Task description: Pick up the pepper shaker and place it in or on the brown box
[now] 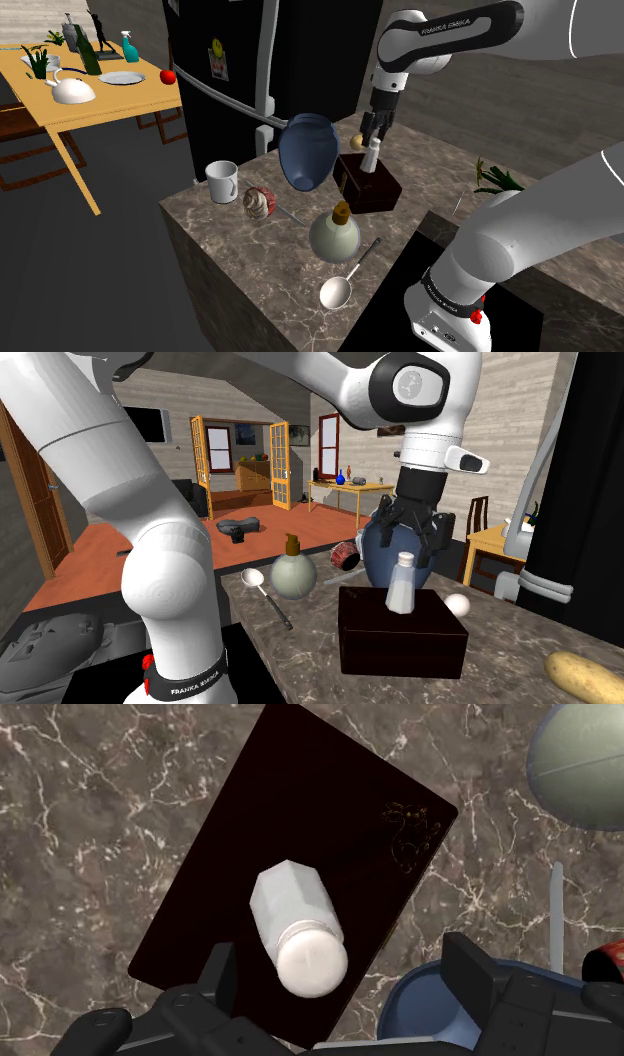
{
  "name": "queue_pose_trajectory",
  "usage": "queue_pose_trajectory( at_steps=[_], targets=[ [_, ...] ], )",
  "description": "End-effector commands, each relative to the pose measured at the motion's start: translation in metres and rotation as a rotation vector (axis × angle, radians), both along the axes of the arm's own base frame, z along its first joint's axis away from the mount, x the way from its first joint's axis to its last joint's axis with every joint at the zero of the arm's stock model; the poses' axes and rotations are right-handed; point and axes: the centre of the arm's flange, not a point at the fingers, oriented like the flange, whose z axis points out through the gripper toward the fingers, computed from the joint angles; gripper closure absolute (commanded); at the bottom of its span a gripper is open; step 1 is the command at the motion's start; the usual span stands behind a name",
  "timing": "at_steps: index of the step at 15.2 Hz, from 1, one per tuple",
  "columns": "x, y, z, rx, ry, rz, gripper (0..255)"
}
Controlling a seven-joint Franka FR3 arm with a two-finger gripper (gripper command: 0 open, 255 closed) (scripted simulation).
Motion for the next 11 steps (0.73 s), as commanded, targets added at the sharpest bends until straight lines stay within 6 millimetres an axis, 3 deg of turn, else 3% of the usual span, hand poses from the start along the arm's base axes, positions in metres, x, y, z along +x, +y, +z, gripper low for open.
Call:
queue_pose_trajectory(
  at_steps=[1,4,11],
  targets=[
    [0.001,-0.001,0.013,0.000,0.000,0.000,0],
    [0.005,-0.005,0.050,0.000,0.000,0.000,0],
    [0.005,-0.005,0.050,0.000,0.000,0.000,0]
  ],
)
